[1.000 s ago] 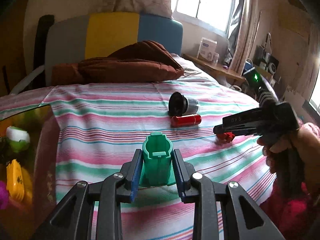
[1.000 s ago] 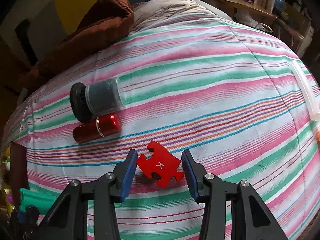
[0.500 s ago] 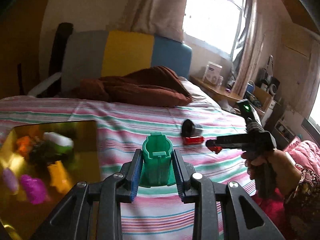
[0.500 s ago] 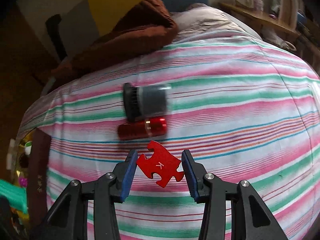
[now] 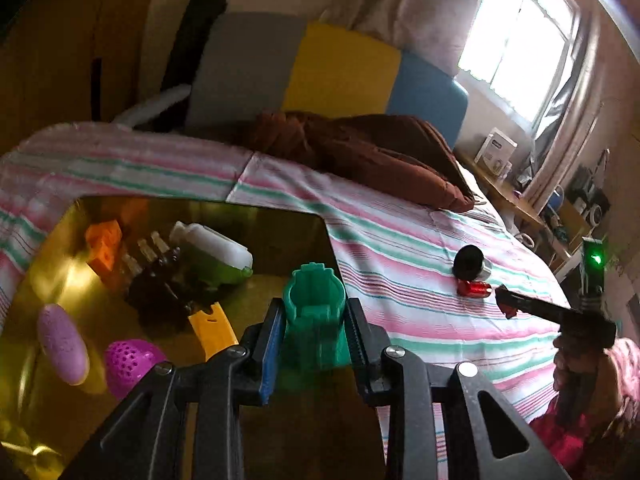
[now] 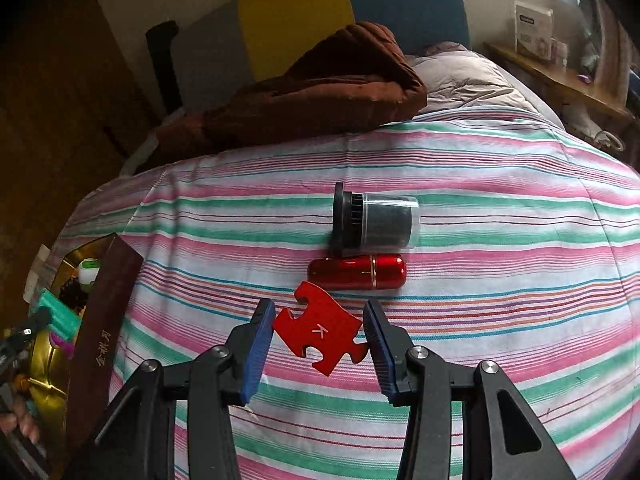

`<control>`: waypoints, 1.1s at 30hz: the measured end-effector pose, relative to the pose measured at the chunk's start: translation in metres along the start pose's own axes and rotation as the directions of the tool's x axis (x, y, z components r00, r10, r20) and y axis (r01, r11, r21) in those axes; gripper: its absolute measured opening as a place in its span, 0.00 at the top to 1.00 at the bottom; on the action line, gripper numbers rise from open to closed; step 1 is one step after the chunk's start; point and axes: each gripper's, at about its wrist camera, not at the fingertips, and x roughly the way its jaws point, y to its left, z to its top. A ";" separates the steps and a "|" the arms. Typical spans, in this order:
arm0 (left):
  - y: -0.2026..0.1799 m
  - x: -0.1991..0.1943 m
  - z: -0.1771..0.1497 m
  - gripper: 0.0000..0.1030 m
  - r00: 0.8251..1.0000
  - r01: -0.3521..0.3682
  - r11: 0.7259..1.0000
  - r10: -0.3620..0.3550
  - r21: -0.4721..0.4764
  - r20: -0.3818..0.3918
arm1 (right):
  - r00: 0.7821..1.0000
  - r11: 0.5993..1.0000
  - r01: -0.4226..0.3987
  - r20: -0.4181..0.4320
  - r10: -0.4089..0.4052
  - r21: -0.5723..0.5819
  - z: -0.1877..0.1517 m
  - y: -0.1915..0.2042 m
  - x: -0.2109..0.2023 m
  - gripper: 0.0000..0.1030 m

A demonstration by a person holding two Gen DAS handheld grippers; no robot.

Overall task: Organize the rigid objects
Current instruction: 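Grasp the green spool with the left tool and lift it, then release the green spool into the tray while the right tool grasps the puzzle piece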

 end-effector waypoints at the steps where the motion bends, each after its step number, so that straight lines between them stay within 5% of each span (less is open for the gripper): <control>1: 0.001 0.003 0.003 0.71 1.000 -0.002 1.000 0.002 -0.010 -0.001 | 1.000 1.000 -0.002 0.002 0.002 0.002 0.001 0.000 0.000 0.55; 10: 0.020 0.027 0.019 0.71 1.000 -0.008 0.991 0.005 -0.130 -0.027 | 1.000 1.000 -0.011 0.009 0.010 0.006 0.003 -0.001 0.000 0.55; 17: 0.028 0.038 0.020 0.71 0.996 -0.076 0.990 0.069 -0.121 -0.063 | 1.000 1.000 -0.007 0.005 0.007 0.002 0.004 0.001 0.001 0.55; 22: 0.023 0.052 0.018 0.70 0.993 -0.035 0.994 0.022 -0.108 -0.118 | 1.000 1.000 -0.012 0.010 0.012 -0.002 0.004 0.001 0.000 0.55; 24: 0.015 0.052 0.019 0.62 0.993 -0.021 0.997 0.012 -0.078 -0.121 | 1.000 1.000 -0.011 0.009 0.011 -0.001 0.004 0.001 0.000 0.55; 26: 0.009 0.048 0.018 0.52 0.993 -0.025 0.998 0.019 -0.054 -0.115 | 1.000 1.000 -0.009 0.010 0.009 0.001 0.004 0.000 0.000 0.55; 33: 0.005 0.006 0.008 0.51 0.996 -0.091 0.996 0.091 -0.001 -0.007 | 1.000 1.000 -0.007 0.008 0.007 0.001 0.004 -0.001 0.000 0.55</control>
